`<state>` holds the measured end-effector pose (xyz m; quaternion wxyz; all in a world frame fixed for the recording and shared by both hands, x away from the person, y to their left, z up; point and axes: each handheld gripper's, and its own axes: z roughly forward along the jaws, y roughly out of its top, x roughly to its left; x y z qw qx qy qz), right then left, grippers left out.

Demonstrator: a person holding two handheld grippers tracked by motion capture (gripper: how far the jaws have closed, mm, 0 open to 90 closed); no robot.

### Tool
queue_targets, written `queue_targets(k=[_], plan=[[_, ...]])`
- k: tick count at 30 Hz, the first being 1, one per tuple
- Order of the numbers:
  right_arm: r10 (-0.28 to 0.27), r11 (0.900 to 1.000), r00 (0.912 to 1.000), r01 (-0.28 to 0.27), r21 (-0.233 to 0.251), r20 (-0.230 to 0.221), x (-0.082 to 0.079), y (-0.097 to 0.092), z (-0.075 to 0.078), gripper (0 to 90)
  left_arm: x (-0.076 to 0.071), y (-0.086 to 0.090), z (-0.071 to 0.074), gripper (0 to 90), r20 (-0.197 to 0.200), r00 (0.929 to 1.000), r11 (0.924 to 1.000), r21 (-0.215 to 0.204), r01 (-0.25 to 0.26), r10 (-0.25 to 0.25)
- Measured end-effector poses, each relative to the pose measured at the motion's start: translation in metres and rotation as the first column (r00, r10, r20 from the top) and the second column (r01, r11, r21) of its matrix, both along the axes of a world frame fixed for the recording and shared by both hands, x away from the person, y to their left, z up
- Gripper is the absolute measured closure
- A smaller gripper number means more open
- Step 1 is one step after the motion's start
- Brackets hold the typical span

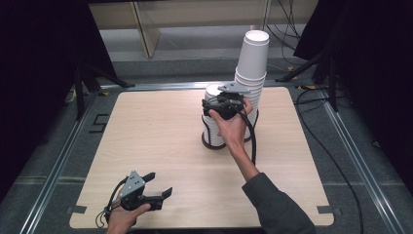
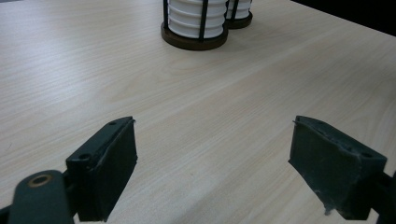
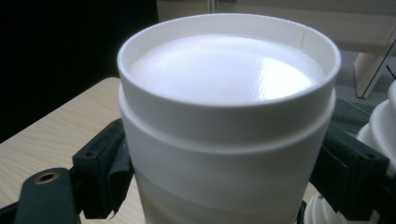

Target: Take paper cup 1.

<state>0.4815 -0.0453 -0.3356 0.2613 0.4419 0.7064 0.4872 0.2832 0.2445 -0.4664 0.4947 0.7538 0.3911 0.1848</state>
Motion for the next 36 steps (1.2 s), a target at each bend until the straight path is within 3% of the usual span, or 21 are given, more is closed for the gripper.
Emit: queue_targets(k=[12, 14, 23, 28, 36], plan=[[-0.004, 0.9996, 1.0, 0.005, 0.028, -0.008, -0.001, -0.001, 0.002, 19.2, 0.001, -0.001, -0.001, 14.3, 0.005, 1.0, 0.9999, -0.014, 0.006, -0.006], [-0.001, 0.9993, 0.9998, 0.001, 0.036, 0.017, -0.001, -0.002, 0.005, 19.3, 0.0, 0.0, 0.0, 14.3, 0.001, 1.0, 1.0, -0.004, 0.003, -0.003], [-0.014, 0.9982, 0.9993, 0.012, 0.059, 0.034, -0.009, -0.004, 0.026, 19.4, 0.001, 0.0, 0.0, 14.3, 0.001, 1.0, 1.0, -0.006, 0.003, -0.003], [-0.023, 0.9979, 0.9971, 0.018, 0.063, 0.072, -0.014, -0.004, 0.041, 19.4, 0.001, -0.001, 0.0, 14.3, 0.005, 1.0, 1.0, -0.009, 0.004, -0.004], [-0.002, 0.9942, 0.9905, -0.012, 0.107, 0.137, -0.026, -0.007, 0.071, 19.4, 0.001, -0.001, -0.001, 14.3, 0.005, 1.0, 0.9999, -0.012, 0.004, -0.004]])
